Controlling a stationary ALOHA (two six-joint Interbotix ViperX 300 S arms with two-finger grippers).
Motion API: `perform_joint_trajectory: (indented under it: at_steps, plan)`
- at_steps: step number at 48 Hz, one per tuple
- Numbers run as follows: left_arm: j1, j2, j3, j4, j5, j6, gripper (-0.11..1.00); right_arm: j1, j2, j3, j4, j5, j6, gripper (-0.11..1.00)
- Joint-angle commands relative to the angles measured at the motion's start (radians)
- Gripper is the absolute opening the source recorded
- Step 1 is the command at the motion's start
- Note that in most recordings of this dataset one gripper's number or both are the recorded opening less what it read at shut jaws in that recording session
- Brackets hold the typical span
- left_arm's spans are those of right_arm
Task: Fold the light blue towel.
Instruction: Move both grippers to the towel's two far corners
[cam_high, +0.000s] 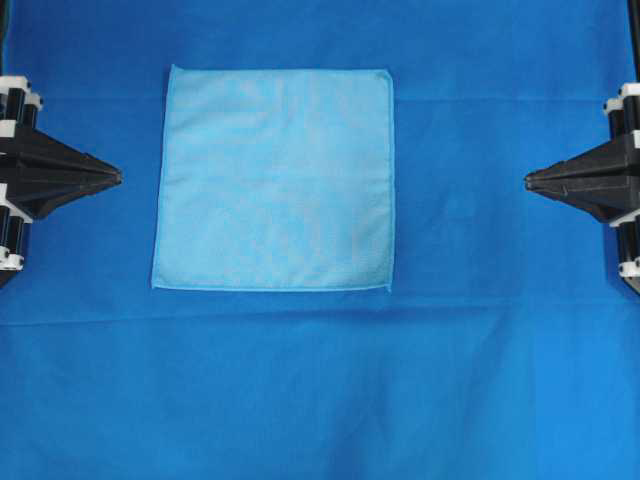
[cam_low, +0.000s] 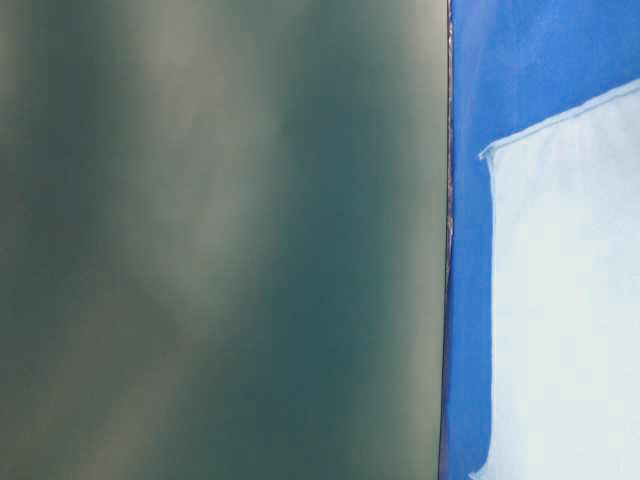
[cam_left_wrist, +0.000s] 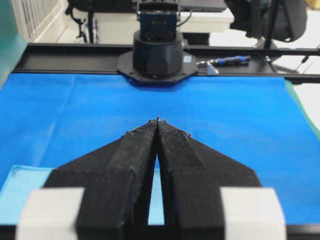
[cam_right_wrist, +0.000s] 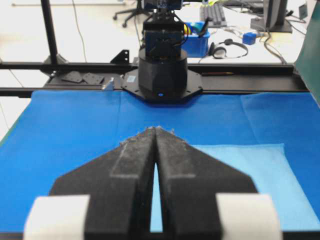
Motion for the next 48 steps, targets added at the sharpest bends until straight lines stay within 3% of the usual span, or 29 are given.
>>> perform_joint_trajectory:
  at_steps: [1,6,14,31,36,45,48]
  plan:
    - [0.012,0.015,-0.017,-0.020,0.037,-0.006,0.00,0.002,0.011,-0.020,0.000,-0.006,-0.005,0.00]
    - [0.043,0.015,-0.020,-0.018,0.061,0.005,0.00,-0.023,0.048,-0.060,0.002,0.049,0.003,0.00]
    - [0.133,0.035,-0.014,-0.018,0.084,0.009,0.00,-0.126,0.173,-0.147,0.008,0.153,0.018,0.00]
    - [0.428,0.232,-0.011,-0.018,0.114,0.009,0.03,-0.370,0.563,-0.322,0.002,0.202,0.011,0.01]
    - [0.500,0.301,-0.014,-0.018,0.104,0.011,0.25,-0.419,0.669,-0.387,-0.008,0.250,0.008,0.04]
    - [0.598,0.463,-0.015,-0.018,0.051,0.012,0.78,-0.486,0.841,-0.468,-0.051,0.281,0.008,0.57]
    - [0.623,0.525,-0.015,-0.018,0.014,0.014,0.85,-0.506,0.885,-0.486,-0.057,0.279,0.008,0.61]
